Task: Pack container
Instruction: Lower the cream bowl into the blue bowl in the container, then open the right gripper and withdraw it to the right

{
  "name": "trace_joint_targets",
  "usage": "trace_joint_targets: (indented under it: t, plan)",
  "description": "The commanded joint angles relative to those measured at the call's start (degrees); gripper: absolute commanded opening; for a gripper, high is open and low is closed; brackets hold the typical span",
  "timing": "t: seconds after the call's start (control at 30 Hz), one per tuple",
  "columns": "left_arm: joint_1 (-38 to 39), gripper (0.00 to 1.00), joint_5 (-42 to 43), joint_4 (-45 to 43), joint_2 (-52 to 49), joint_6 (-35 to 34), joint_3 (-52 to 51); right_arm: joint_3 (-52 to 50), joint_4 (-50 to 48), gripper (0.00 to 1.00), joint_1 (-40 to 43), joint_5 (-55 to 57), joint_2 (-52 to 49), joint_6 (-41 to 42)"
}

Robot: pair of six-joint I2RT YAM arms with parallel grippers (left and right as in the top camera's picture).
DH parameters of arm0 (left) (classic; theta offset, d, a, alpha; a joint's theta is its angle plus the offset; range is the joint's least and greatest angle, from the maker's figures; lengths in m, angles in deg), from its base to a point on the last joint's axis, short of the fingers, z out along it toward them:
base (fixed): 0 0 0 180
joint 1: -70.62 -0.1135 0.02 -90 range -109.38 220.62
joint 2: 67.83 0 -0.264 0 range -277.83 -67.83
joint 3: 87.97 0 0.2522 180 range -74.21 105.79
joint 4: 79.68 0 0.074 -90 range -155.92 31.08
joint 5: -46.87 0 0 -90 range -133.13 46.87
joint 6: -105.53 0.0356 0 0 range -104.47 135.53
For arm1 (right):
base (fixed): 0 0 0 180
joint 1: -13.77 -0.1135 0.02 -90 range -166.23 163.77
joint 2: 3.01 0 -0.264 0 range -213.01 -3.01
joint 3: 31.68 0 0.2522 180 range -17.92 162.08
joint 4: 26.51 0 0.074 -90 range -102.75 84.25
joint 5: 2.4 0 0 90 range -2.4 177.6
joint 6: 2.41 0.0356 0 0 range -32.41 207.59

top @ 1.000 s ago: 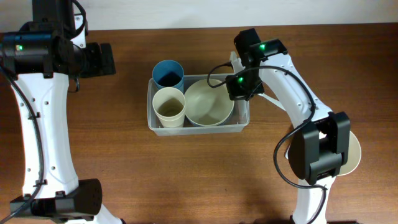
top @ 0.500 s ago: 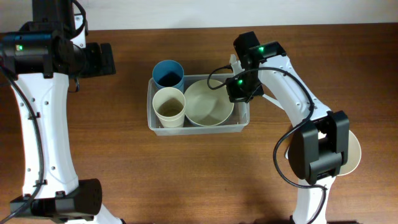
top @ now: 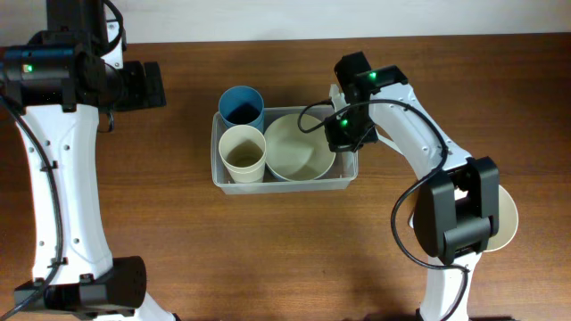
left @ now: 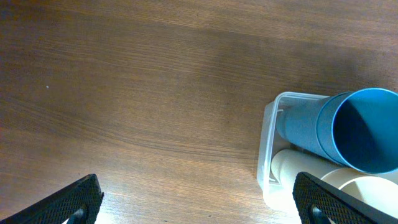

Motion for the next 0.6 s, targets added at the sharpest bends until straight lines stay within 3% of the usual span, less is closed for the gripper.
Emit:
trace_joint_targets:
  t: [0.0,0.23,0.5,0.57]
  plan:
    - [-0.2,1.00,-0.6,0.0,0.1,-0.3,-0.1,-0.5,-0.9,0.04,-0.5,0.5,1.3,0.3]
    - [-0.2,1.00,-0.6,0.0,0.1,-0.3,-0.1,7.2,2.7,0.04,1.2,0.5,1.3,0.0]
    - [-0.2,1.00,-0.6,0.0,0.1,-0.3,-0.1,23.6,15.2,0.04,4.8,0.8,1.3,-1.3]
    - [-0.2,1.00,-0.6,0.0,0.1,-0.3,-0.1,27.6,18.2,0.15,6.3,1.0,1.3,-1.3]
